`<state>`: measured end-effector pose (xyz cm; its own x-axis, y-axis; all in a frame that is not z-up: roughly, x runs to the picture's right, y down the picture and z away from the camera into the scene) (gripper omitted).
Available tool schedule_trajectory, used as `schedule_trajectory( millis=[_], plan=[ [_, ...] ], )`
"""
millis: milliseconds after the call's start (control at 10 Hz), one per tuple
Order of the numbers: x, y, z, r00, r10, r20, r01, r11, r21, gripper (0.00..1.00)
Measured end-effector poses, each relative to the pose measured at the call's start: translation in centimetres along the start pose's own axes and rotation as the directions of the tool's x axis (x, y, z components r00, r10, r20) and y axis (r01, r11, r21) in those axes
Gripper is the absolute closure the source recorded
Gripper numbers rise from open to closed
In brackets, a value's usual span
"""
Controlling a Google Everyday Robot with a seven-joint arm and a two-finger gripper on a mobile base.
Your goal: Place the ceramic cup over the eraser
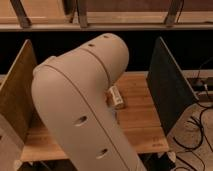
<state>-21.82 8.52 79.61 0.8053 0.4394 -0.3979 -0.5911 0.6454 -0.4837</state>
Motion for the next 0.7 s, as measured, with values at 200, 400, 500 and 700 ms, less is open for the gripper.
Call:
schedule_trajectory(
  millis=[200, 400, 500, 700],
  plan=[
    [0.01, 0.0, 0.02, 1.0, 0.0, 0.0, 0.0, 1.0, 0.0, 0.52],
    [0.01, 0.01, 0.02, 1.0, 0.0, 0.0, 0.0, 1.0, 0.0, 0.32],
    [0.0, 0.01, 0.02, 1.0, 0.0, 0.0, 0.0, 1.0, 0.0, 0.25],
    [0.01, 0.04, 0.03, 1.0, 0.001, -0.001, -0.001, 1.0, -0.002, 0.2]
  ],
)
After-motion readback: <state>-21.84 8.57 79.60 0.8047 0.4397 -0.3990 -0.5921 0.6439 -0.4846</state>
